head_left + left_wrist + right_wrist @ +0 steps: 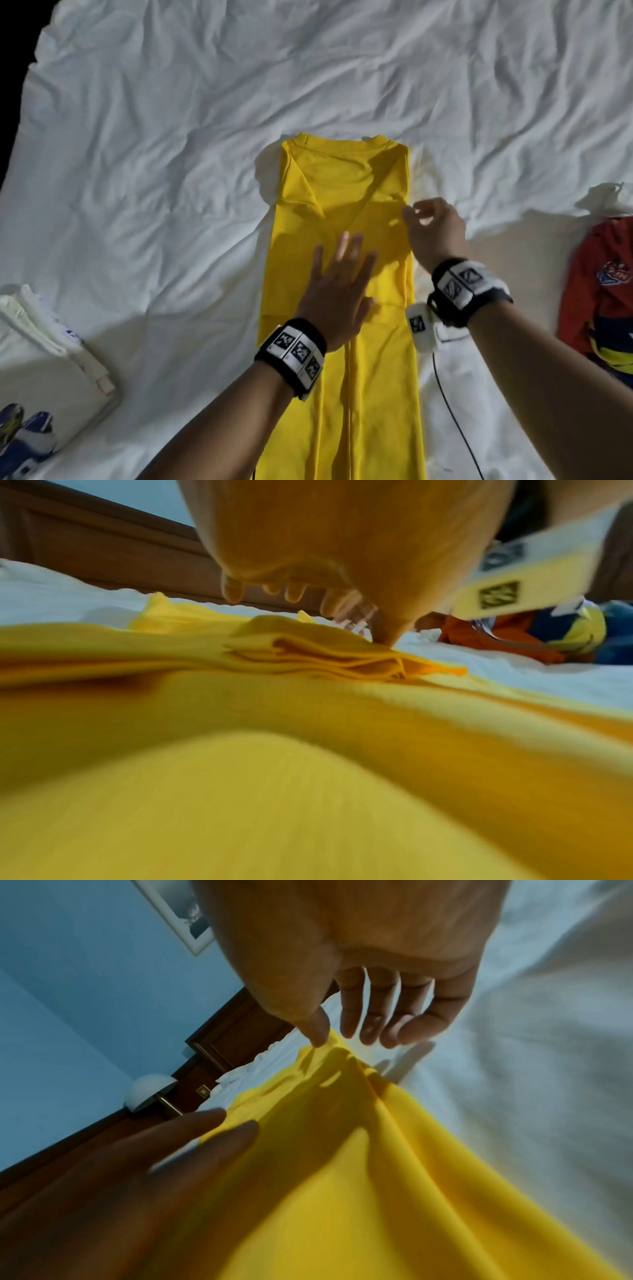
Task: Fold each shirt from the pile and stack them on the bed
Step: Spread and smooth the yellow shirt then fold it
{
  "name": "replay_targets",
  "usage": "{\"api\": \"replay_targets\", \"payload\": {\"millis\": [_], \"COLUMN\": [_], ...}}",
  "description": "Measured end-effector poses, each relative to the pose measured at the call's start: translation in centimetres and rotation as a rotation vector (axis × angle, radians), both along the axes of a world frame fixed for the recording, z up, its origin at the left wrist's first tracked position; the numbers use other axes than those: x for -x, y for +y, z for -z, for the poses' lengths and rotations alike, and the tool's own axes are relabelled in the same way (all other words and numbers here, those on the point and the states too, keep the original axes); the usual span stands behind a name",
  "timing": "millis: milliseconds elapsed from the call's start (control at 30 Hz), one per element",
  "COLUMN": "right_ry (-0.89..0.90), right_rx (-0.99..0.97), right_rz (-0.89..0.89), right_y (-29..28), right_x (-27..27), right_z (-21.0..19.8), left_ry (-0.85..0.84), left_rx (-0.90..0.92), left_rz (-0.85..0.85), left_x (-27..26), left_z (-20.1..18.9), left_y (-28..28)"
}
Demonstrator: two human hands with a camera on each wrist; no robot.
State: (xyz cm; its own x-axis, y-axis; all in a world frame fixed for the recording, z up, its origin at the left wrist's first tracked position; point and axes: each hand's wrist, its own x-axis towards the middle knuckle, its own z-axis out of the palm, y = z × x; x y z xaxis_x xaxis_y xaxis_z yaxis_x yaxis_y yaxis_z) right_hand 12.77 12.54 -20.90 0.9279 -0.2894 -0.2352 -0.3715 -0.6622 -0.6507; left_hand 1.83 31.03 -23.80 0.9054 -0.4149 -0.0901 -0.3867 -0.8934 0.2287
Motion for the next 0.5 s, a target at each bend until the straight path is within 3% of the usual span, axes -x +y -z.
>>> {"api": "replay_targets", "payload": {"millis": [167, 500], "right_ry": [0.067, 0.105], "right_rx": [-0.012, 0.000], "right_rz": [-0.017, -0.055], "right_y": [0.1, 0.5], "right_x": [-6.3, -10.9], "right_z": [1.0, 2.2], "left_ry": [0.087, 0.180], "left_rx": [-0.058, -0.076], "left_rz": [0.107, 0.117], "left_x": [-0.7, -1.1], "left_z": [1.6, 2.6], "left_y": [-1.5, -1.9]}}
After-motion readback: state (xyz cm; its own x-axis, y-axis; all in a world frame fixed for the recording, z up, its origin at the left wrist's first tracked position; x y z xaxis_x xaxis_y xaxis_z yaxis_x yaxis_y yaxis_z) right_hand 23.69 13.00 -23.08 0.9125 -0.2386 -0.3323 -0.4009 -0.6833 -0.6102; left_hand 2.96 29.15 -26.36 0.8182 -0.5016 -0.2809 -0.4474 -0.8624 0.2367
